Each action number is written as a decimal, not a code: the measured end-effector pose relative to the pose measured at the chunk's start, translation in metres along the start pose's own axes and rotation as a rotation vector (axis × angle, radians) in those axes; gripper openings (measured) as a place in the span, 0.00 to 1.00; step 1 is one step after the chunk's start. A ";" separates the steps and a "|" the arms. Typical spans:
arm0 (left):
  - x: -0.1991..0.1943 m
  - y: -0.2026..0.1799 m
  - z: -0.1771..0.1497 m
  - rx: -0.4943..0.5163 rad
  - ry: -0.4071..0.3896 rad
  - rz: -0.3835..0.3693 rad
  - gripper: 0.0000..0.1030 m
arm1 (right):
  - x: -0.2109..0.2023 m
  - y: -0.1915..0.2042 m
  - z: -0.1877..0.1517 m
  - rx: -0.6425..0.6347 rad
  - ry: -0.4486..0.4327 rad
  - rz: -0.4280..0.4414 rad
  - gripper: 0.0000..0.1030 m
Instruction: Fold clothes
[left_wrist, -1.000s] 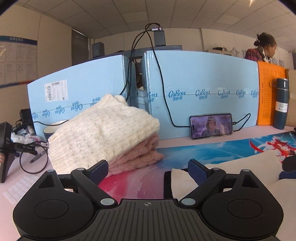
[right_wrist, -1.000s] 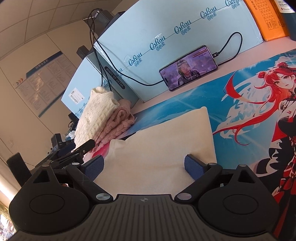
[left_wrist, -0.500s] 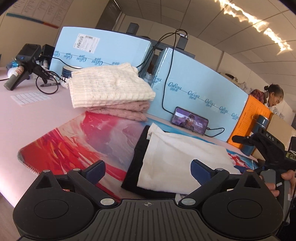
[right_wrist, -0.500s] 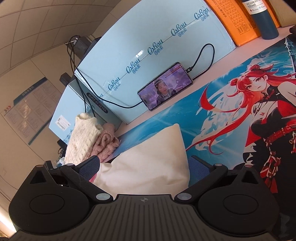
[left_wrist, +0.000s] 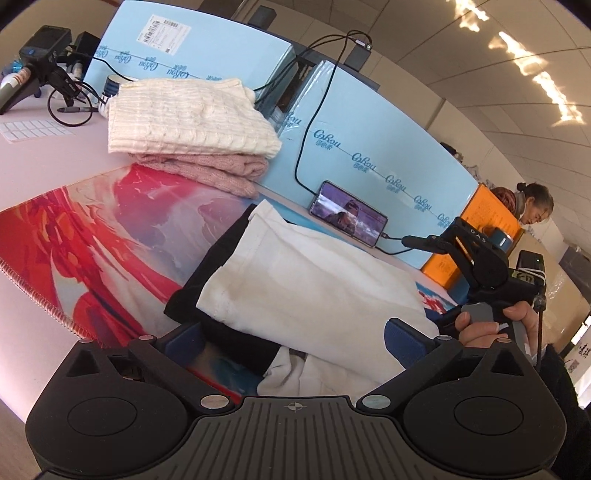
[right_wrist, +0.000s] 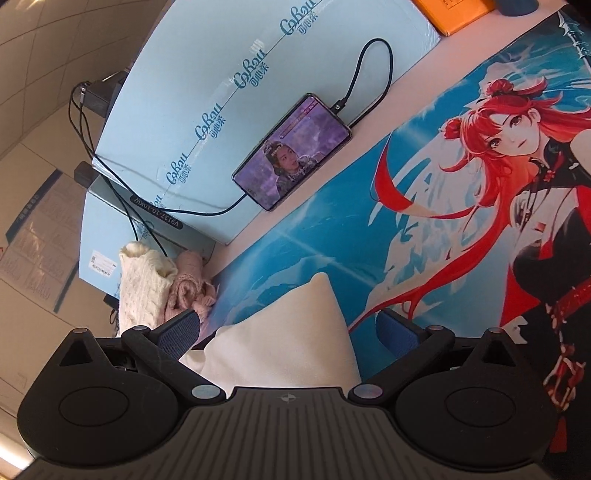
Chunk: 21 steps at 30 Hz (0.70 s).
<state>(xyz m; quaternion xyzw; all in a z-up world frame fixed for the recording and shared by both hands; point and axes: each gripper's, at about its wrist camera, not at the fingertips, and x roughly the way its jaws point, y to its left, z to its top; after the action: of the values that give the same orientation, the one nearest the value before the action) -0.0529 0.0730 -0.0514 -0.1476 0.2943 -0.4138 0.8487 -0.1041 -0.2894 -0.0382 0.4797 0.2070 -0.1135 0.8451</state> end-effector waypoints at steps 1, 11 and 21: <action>0.003 0.001 0.000 -0.011 -0.011 -0.013 1.00 | 0.005 0.004 -0.001 -0.020 0.028 0.007 0.95; 0.014 0.008 0.005 0.062 -0.042 -0.010 0.22 | 0.017 0.044 -0.016 -0.225 0.056 -0.150 0.15; -0.039 0.000 0.039 0.215 -0.324 0.005 0.15 | -0.010 0.158 -0.015 -0.486 -0.071 0.068 0.13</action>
<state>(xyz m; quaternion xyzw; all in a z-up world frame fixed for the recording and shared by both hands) -0.0477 0.1036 -0.0063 -0.1201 0.1085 -0.4114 0.8969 -0.0551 -0.1951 0.0807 0.2646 0.1822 -0.0487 0.9458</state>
